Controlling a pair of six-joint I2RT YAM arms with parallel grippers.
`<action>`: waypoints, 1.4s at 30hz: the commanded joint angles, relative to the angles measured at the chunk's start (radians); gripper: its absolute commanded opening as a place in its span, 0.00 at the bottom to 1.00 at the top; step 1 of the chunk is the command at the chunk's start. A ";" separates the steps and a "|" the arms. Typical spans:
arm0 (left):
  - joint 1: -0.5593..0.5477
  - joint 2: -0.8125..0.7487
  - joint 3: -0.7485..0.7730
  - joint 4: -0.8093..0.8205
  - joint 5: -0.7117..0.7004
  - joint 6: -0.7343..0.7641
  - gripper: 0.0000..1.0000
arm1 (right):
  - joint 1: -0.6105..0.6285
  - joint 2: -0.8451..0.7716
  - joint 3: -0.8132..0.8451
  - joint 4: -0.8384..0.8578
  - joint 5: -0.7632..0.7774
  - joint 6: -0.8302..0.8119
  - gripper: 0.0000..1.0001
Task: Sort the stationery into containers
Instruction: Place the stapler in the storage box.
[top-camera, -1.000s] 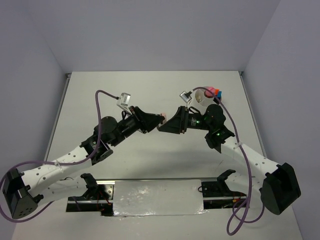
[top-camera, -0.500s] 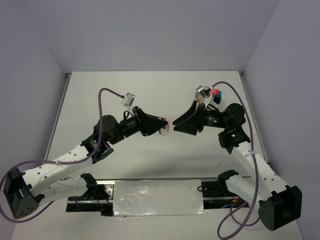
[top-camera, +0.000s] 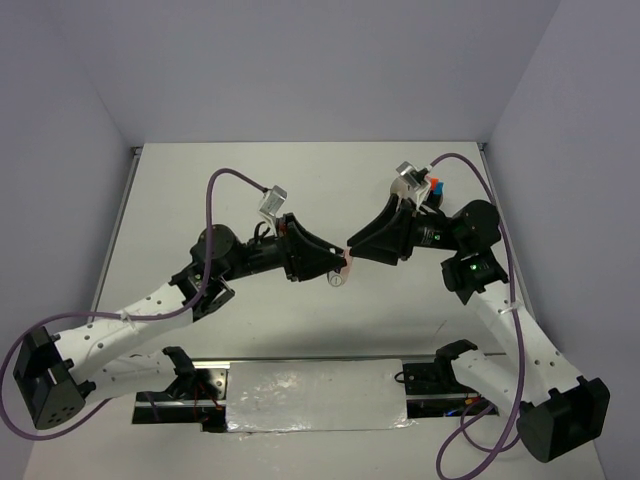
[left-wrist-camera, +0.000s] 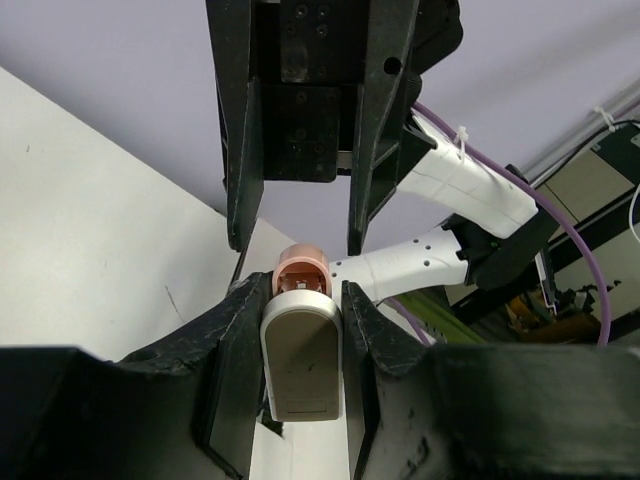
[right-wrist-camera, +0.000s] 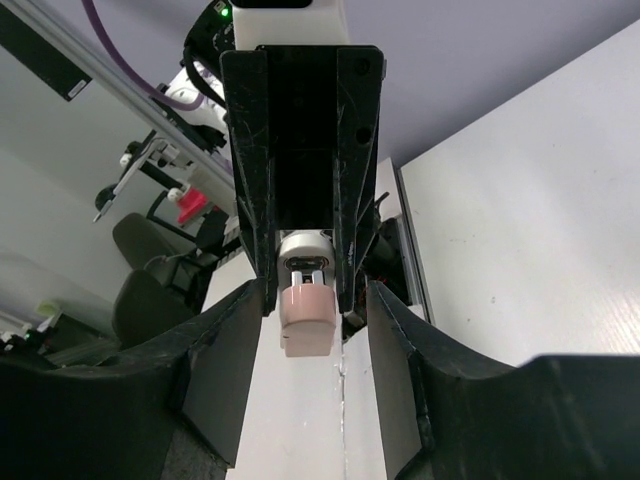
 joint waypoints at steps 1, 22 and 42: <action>0.003 -0.003 0.049 0.095 0.045 0.021 0.00 | -0.003 -0.014 0.048 0.037 -0.032 0.019 0.53; 0.015 0.075 0.086 0.149 0.068 0.007 0.11 | -0.001 0.012 0.065 -0.044 -0.109 -0.049 0.00; 0.035 -0.029 0.252 -0.594 -0.651 0.122 0.99 | -0.110 0.108 0.209 -0.599 0.190 -0.513 0.00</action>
